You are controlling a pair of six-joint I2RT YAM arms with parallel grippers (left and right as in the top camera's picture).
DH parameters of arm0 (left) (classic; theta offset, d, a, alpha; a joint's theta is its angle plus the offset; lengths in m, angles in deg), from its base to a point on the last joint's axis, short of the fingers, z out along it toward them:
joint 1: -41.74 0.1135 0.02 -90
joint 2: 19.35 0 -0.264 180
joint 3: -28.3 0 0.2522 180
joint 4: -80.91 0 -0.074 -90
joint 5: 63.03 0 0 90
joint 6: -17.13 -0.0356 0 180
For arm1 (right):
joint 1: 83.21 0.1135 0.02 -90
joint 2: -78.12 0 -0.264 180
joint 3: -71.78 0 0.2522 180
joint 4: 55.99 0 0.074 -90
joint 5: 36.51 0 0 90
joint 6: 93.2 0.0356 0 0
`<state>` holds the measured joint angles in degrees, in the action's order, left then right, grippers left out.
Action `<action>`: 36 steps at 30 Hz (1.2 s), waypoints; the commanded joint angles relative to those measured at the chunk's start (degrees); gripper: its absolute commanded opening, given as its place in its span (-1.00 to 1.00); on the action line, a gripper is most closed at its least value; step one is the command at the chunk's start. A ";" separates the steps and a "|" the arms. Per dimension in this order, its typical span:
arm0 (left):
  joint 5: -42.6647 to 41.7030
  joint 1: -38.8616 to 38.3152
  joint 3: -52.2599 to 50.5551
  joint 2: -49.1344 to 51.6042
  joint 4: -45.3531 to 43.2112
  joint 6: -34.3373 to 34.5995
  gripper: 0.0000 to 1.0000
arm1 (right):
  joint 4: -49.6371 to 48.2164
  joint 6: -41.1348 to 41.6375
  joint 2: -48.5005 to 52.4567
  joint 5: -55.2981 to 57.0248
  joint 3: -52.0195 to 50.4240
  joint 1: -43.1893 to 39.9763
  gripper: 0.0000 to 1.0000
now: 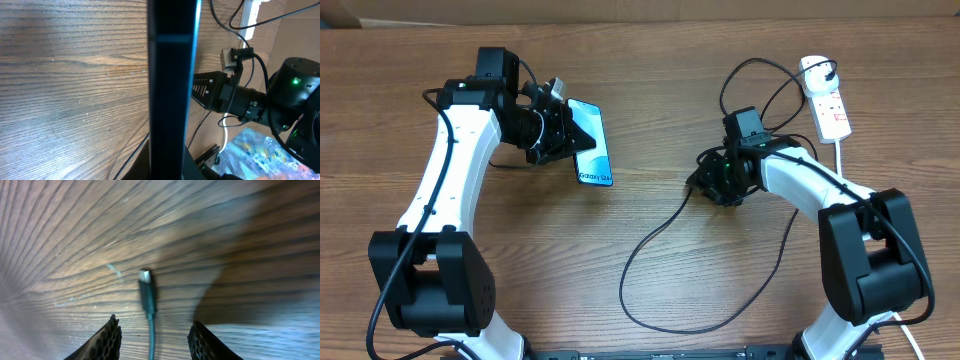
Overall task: Plug charger to phone and switch on socket
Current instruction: 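Lower the right gripper over the cable's USB-C plug end, then close the right gripper on the cable plug and lift it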
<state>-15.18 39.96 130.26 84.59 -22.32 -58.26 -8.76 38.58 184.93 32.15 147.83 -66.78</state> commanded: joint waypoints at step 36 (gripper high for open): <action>-1.33 -0.11 -0.04 0.02 -0.07 -0.24 -0.92 | -6.08 1.68 0.07 4.55 -4.94 2.34 -0.37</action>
<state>-15.18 39.96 130.26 84.59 -22.28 -58.26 -13.68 40.65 184.88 35.71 145.60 -64.42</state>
